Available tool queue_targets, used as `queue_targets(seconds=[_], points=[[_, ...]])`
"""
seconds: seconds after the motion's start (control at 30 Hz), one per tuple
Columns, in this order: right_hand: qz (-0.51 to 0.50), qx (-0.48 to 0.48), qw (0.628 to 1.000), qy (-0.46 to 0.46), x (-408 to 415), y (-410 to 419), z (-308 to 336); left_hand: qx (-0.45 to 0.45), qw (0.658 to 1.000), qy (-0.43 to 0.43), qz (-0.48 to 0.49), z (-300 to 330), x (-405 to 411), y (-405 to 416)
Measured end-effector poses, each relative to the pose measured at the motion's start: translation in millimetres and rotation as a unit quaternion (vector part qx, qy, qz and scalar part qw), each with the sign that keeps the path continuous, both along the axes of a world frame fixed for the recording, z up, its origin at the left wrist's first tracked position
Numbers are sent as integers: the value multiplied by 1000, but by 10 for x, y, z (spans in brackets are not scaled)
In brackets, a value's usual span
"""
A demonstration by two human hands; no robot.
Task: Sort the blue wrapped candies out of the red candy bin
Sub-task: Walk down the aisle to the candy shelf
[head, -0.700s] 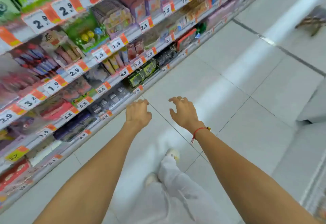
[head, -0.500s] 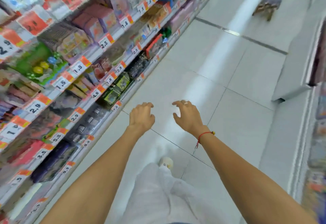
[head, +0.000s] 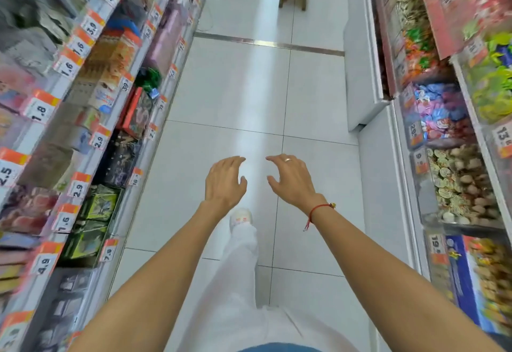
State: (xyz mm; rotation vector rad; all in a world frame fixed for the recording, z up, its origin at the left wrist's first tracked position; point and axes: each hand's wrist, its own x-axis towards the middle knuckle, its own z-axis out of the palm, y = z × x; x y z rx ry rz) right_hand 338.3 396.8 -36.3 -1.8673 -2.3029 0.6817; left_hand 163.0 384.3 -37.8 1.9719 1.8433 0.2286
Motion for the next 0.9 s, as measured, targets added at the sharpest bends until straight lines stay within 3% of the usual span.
queue_targets(seconds=[0.2,0.43,0.67,0.9], points=[[-58,-2,997,46,281,1131,145,-16,999,2,-28,104,292,1305],[-112,-27,993,38,1030,2486,185,-41,997,11,-59,238,1011,2817],[-89,-4,995,38,1864,4026,397,-15,996,53,-75,352,1852,4393],[-58,-69,996,0,2349,5538,501,-49,994,77,-59,391,2329,5763]])
